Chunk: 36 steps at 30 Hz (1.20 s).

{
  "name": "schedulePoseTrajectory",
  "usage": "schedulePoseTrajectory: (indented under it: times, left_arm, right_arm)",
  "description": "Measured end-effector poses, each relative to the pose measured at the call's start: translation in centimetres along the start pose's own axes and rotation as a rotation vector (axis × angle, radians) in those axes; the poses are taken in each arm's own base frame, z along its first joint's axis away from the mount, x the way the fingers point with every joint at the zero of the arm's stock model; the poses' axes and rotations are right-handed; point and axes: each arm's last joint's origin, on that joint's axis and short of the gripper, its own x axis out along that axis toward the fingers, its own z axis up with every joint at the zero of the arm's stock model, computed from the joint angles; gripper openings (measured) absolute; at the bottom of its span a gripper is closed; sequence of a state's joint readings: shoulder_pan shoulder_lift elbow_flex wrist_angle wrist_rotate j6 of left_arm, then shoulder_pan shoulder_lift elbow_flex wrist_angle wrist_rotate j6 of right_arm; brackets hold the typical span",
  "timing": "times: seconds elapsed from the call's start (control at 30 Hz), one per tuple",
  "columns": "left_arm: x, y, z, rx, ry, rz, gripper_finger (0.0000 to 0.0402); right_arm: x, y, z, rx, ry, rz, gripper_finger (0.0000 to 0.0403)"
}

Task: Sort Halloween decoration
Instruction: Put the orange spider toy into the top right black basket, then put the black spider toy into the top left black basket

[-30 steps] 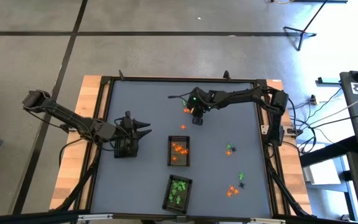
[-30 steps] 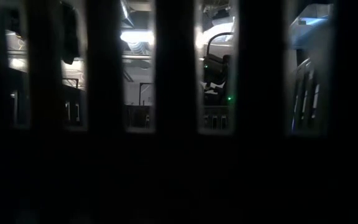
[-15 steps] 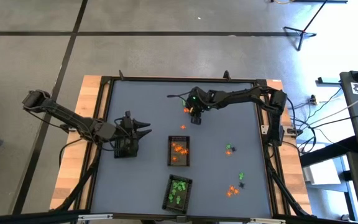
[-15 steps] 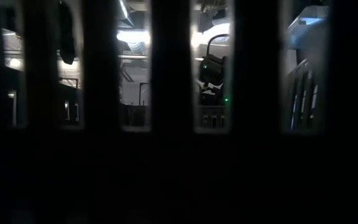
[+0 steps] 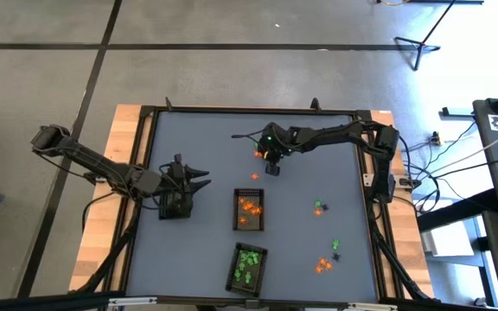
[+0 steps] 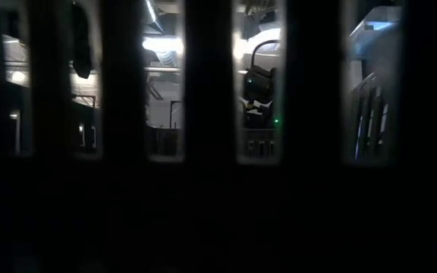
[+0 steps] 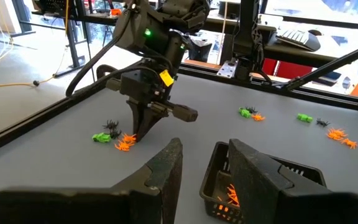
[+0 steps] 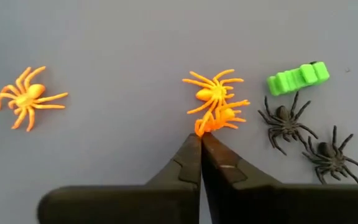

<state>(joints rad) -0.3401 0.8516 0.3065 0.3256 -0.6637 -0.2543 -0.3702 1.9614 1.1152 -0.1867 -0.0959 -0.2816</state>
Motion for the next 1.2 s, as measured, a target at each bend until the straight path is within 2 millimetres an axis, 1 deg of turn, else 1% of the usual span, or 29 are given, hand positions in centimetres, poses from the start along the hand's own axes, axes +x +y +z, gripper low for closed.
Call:
schedulePoseTrajectory:
  times: [0.1, 0.2, 0.3, 0.4, 0.5, 0.63, 0.7, 0.8, 0.9, 0.97, 1.03, 1.2]
  left_arm:
    - [0.0, 0.0, 0.0, 0.0, 0.0, 0.0, 0.0124]
    - [0.0, 0.0, 0.0, 0.001, 0.001, 0.001, 0.0124]
    - [0.0, 0.0, 0.0, 0.002, 0.002, 0.0, 0.0124]
    - [0.0, 0.0, 0.0, 0.001, 0.002, 0.0, 0.0124]
    - [0.0, 0.0, 0.0, 0.0, 0.002, 0.001, 0.0124]
    - [0.0, 0.0, 0.0, -0.003, -0.001, 0.0, 0.0124]
    - [0.0, 0.0, 0.0, -0.005, 0.0, 0.0, 0.0124]
    - [0.0, 0.0, 0.0, -0.005, 0.0, 0.0, 0.0124]
    - [0.0, 0.0, 0.0, -0.006, -0.001, 0.0, 0.0124]
    - [0.0, 0.0, 0.0, -0.006, -0.001, 0.0, 0.0124]
    - [0.0, 0.0, 0.0, -0.008, -0.003, -0.001, 0.0124]
    - [0.0, 0.0, 0.0, -0.003, -0.002, -0.001, 0.0124]
  right_arm:
    - [-0.2, 0.5, 0.2, 0.0, 0.003, -0.005, 0.0013]
    - [-0.7, 1.5, 0.5, -0.025, 0.015, -0.024, 0.0003]
    - [-2.0, 3.0, 0.8, -0.056, 0.039, -0.021, 0.0005]
    - [-4.3, 5.0, 1.9, -0.095, -0.003, -0.024, 0.0001]
    - [-6.2, 7.6, 2.8, -0.129, -0.053, 0.001, 0.0001]
    - [-8.3, 12.0, 3.6, -0.198, -0.136, 0.106, 0.0001]
    - [-8.8, 14.4, 3.8, -0.225, -0.174, 0.176, 0.0001]
    - [-8.8, 17.5, 3.7, -0.267, -0.194, 0.251, 0.0001]
    - [-8.7, 19.4, 3.6, -0.303, -0.217, 0.283, 0.0004]
    - [-8.6, 20.1, 3.6, -0.302, -0.226, 0.294, 0.0018]
    - [-8.6, 20.2, 3.4, -0.296, -0.215, 0.296, 0.0043]
    - [-8.7, 20.0, 3.3, -0.279, -0.198, 0.277, 0.013]
